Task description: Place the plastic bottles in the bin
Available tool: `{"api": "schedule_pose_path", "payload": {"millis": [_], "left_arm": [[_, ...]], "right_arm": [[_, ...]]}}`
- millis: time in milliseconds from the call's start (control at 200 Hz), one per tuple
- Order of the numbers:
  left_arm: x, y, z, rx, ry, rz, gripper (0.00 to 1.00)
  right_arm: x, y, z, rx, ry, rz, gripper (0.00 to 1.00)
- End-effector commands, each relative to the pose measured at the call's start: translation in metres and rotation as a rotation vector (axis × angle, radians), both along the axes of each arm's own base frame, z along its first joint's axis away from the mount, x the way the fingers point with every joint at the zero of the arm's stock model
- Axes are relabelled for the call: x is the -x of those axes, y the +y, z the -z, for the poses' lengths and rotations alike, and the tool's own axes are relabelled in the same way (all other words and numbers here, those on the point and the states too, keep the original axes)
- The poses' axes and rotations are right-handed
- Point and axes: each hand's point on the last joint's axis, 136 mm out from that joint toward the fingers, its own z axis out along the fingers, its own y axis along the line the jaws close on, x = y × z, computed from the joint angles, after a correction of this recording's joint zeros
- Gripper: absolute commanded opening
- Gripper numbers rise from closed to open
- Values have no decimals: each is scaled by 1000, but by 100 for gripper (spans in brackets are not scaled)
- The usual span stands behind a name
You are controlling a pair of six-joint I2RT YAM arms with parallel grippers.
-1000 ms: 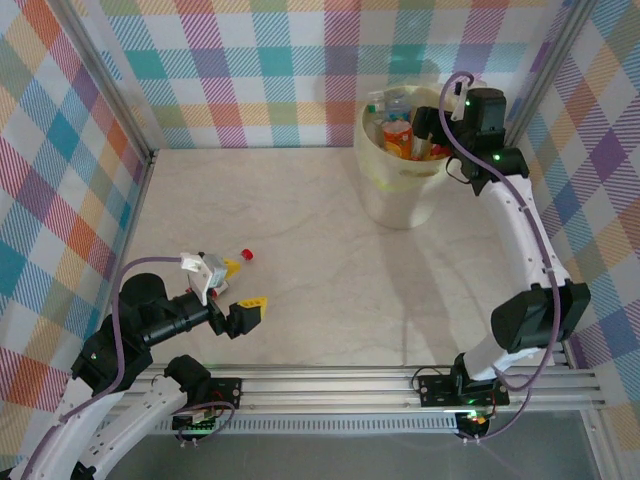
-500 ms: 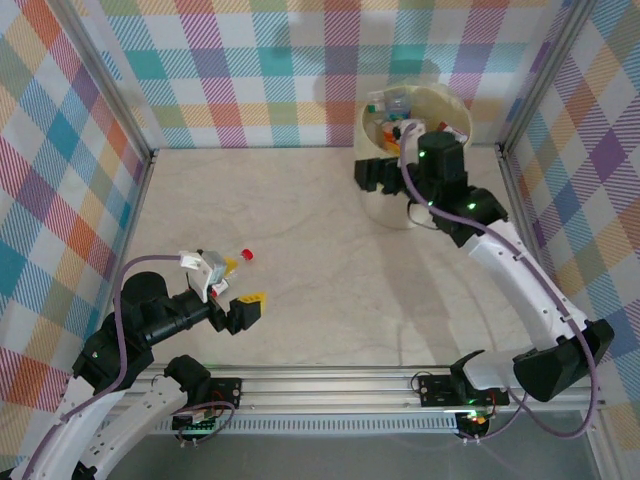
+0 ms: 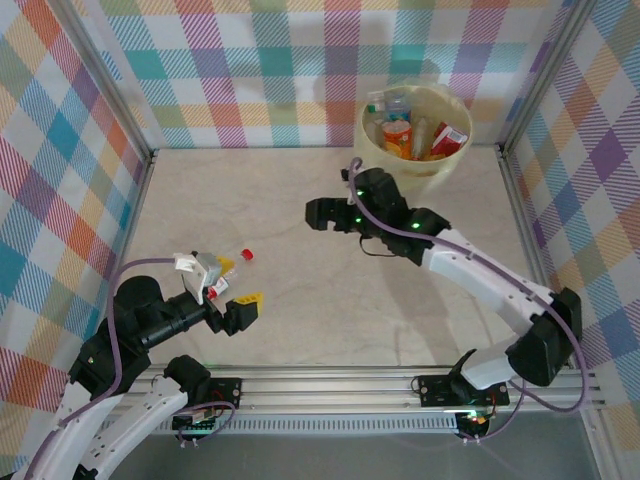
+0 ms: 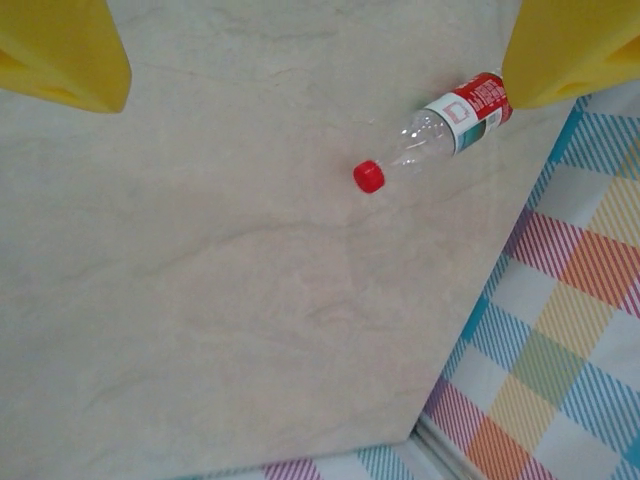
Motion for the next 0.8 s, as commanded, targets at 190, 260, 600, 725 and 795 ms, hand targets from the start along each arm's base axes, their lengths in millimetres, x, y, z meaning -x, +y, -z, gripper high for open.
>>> {"api": "schedule_pose_path", "payload": {"millis": [190, 260, 600, 725, 795], "left_arm": [[0, 3, -3, 9, -17, -12, 100], [0, 3, -4, 11, -21, -13, 100], [0, 3, -4, 10, -21, -8, 100], [1, 2, -4, 13, -22, -6, 100], [0, 2, -4, 12, -20, -5, 100]], "right_arm": [[5, 75, 70, -86, 226, 42, 100], [7, 93, 84, -101, 271, 28, 100], [8, 157, 140, -171, 413, 36, 100], [11, 177, 154, -179, 443, 31, 100], [13, 189, 161, -188, 461, 27, 100]]}}
